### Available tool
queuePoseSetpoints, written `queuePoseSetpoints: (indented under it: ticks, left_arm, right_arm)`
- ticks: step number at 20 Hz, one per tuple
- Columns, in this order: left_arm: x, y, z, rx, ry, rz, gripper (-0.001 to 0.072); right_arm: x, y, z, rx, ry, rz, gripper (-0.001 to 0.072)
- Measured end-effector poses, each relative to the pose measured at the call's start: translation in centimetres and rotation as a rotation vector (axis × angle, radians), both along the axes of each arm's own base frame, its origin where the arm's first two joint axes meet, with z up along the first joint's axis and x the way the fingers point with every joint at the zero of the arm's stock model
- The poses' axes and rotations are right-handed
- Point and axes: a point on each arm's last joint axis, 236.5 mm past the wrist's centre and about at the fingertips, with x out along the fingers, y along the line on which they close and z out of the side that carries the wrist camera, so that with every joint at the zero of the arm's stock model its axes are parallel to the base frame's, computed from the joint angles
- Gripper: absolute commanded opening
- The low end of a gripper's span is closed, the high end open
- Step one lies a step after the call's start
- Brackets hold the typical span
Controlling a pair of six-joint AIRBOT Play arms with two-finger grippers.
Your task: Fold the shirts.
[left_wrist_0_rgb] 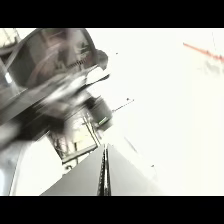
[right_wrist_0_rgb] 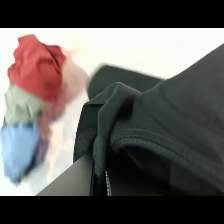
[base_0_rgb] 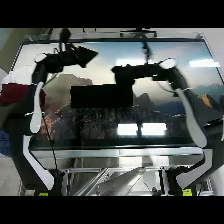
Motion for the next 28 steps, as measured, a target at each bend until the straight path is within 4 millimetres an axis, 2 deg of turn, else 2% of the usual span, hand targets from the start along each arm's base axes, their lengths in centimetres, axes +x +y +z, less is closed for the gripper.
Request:
queuePoseSetpoints:
  ticks: [1,2,3,5,6,7,9,11,12,14,17,20,23,25,26,27,28]
  left_arm:
    - [-0.7,1.1,1.4,-0.007,-0.04,0.0,0.0005]
    - [-1.3,1.8,2.1,-0.004,-0.071,-0.002,0.0005]
    - [-1.7,2.2,2.5,0.006,-0.092,-0.005,0.0004]
    - [-3.0,2.9,3.5,0.005,-0.133,-0.031,0.0005]
    - [-3.6,3.2,3.8,0.004,-0.146,-0.045,0.0005]
    - [-3.7,3.3,3.9,0.004,-0.154,-0.048,0.0004]
    - [-4.6,3.5,4.1,0.003,-0.17,-0.075,0.0005]
    - [-5.0,3.7,4.3,0.0,-0.177,-0.087,0.0005]
    - [-5.0,3.7,4.2,0.001,-0.18,-0.089,0.0005]
    - [-5.5,3.8,4.3,0.0,-0.186,-0.106,0.0005]
    - [-5.5,3.8,4.3,0.0,-0.187,-0.107,0.0005]
    - [-5.7,3.9,4.3,0.0,-0.189,-0.113,0.0005]
    - [-5.8,3.9,4.3,0.0,-0.191,-0.119,0.0005]
    - [-6.1,3.9,4.2,0.0,-0.194,-0.131,0.0005]
    - [-6.1,4.0,4.2,0.0,-0.194,-0.133,0.0005]
    - [-6.1,4.0,4.2,0.0,-0.194,-0.133,0.0005]
    - [-6.2,4.0,4.2,0.0,-0.195,-0.135,0.0005]
  right_arm:
    - [-0.2,3.4,-1.0,0.007,-0.007,-0.02,0.0197]
    - [-0.5,6.9,-2.4,0.009,-0.01,-0.051,0.0527]
    - [-0.9,10.0,-4.0,0.005,-0.016,-0.086,0.066]
    - [-2.4,14.5,-6.2,-0.018,-0.055,-0.111,0.066]
    - [-3.3,16.1,-6.6,-0.033,-0.093,-0.094,0.0638]
    - [-4.2,17.3,-6.6,-0.048,-0.135,-0.065,0.0638]
    - [-4.7,17.5,-5.7,-0.073,-0.202,-0.017,0.0638]
    - [-3.9,15.4,-3.8,-0.093,-0.236,0.021,0.0639]
    - [-3.1,13.5,-3.2,-0.113,-0.23,0.028,0.0639]
    - [-1.4,8.6,-3.4,-0.176,-0.173,0.021,0.0642]
    - [0.2,-0.1,-6.5,-0.3,0.011,-0.024,0.0642]
    - [0.7,-6.6,-10.2,-0.378,0.172,-0.083,0.0642]
    - [0.6,-9.5,-13.7,-0.41,0.289,-0.115,0.0642]
    - [0.1,-10.1,-16.1,-0.411,0.36,-0.117,0.0641]
    - [0.0,-10.0,-17.1,-0.397,0.392,-0.116,0.0612]
    - [-0.1,-9.7,-17.8,-0.38,0.409,-0.109,0.0492]
    - [-0.2,-9.3,-18.3,-0.353,0.425,-0.102,0.048]
